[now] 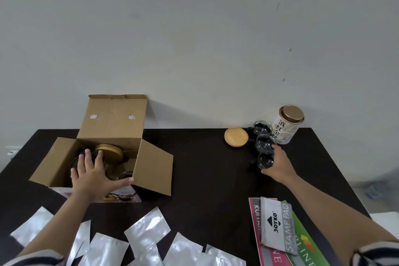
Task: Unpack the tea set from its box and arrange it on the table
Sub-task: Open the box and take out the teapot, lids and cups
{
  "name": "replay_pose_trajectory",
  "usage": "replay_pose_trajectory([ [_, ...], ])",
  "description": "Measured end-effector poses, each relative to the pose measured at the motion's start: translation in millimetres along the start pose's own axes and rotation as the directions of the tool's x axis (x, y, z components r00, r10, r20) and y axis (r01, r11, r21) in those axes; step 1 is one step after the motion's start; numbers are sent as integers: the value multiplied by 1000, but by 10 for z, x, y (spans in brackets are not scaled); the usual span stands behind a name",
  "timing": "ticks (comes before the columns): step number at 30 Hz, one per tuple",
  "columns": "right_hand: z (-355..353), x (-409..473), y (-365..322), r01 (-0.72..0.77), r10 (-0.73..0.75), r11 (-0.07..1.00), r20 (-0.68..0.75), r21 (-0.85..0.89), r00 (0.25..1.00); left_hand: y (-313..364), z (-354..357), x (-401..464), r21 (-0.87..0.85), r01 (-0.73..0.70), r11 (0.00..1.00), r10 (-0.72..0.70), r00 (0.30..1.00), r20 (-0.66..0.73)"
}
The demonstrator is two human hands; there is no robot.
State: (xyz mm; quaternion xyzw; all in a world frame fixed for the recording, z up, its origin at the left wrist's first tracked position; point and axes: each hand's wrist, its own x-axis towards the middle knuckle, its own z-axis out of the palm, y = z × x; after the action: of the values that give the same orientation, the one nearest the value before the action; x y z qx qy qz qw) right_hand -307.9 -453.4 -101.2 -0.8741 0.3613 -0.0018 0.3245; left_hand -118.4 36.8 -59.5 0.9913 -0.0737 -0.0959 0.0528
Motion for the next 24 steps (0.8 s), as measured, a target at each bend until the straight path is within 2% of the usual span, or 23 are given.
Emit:
replay_pose_trajectory([
  [5,158,-137,-137,-95,72,975,-115,-202,991,9,-32,-20,12,-10,1000,10,1000,11],
  [9,384,-331,-502,21,-92,953,-223,-303,970,3,-58,-36,9,-24,1000,23,999,22],
  [11,566,-453,-818,151,-202,957,-196,-248,959,-4,-74,-44,4,-28,1000,28,999,32],
  [13,774,-610,-1232,291,-304,951,-133,-105,944,-11,-81,-56,-7,-38,999,38,999,38],
  [17,1173,-889,-2140,482,-481,873,-36,74,876,-44,-111,-57,-39,-60,997,63,996,71],
  [21,1503,-1071,-2983,469,-489,843,13,265,872,-89,-159,8,-57,-86,995,95,982,163],
  [24,1704,-1090,-3452,378,-437,882,193,280,878,-131,-199,69,-43,-119,992,126,962,242],
])
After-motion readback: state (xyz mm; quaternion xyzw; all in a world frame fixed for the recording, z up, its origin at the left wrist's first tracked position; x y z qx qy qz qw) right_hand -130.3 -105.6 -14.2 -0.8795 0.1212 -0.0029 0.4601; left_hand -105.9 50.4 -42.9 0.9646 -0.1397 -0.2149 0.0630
